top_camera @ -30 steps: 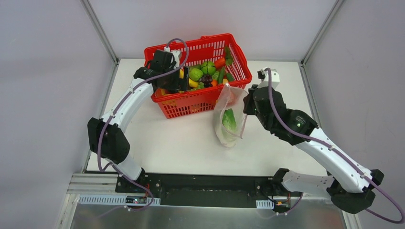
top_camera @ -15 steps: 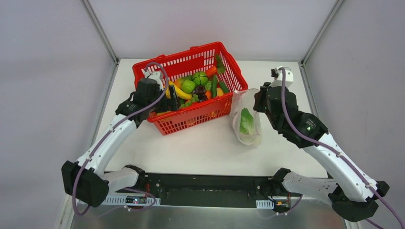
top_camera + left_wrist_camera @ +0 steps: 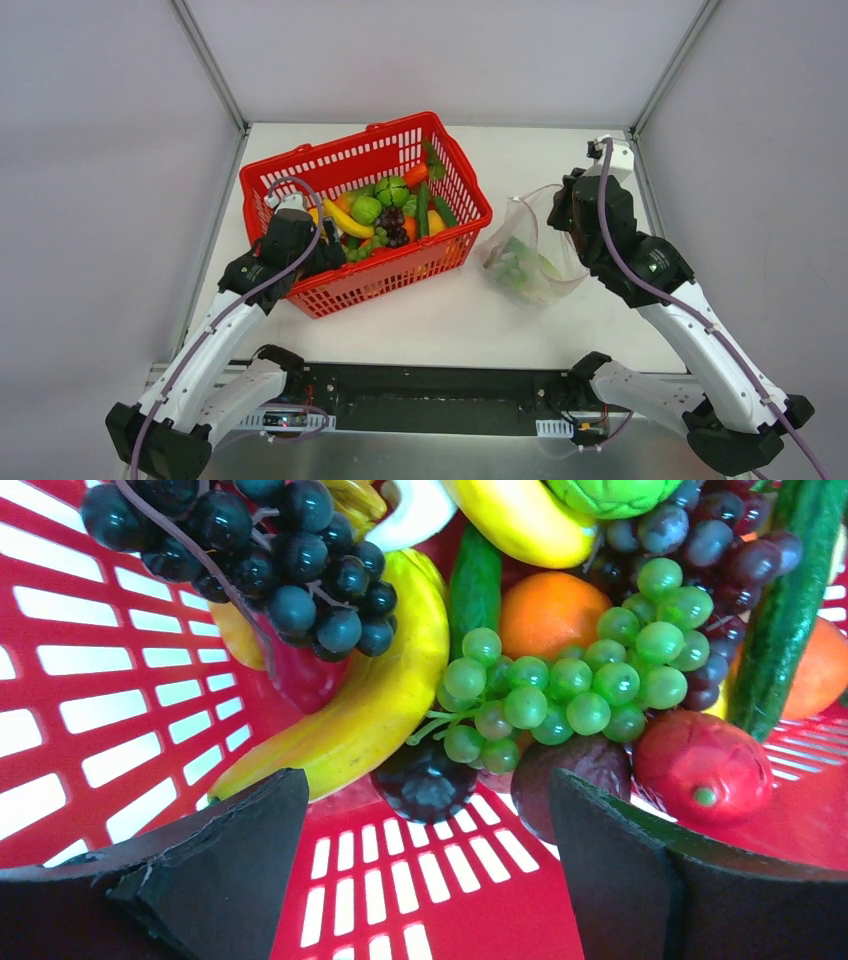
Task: Place the food in the zip-top bag and seal the zipper
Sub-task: Move the bin to the center of the board, then pick up the fake fruit from the bin.
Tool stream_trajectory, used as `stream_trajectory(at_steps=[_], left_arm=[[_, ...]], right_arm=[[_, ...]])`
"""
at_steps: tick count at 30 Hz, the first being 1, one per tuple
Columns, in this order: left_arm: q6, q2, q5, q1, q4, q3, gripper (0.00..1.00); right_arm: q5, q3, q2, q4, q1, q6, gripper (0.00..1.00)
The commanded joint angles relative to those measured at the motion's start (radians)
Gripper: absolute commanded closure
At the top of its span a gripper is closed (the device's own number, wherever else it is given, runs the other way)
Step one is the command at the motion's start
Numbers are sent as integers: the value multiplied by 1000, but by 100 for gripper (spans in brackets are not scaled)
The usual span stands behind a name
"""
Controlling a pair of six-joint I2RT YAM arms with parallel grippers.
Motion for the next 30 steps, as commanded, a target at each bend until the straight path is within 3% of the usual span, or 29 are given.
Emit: stream_trajectory(at_steps=[1,9,14,22,25,27,30], left_arm=[[19,-22,-97,-2,-148,52,7],[183,65,17,-2,-10,265,5],[195,283,55,-2,5,421,5],[201,557,116,-1,121,443,4],[194,617,79,-1,140,445,5],[199,650,68,-1,129,447,9],[199,663,76,-2,118,428,22]], right_arm=[[-8,5,-9,25,-33,-29,97],[-107,-24,-30,38,-55,11,96],[-200,-61,-33,61,-55,55,96],[-300,-90,-24,81,-55,83,94],[-321,-89,-17,76,-54,79,94],[-334,-94,-16,76,-55,75,93],[-344,-101,-20,76,-55,77,93]])
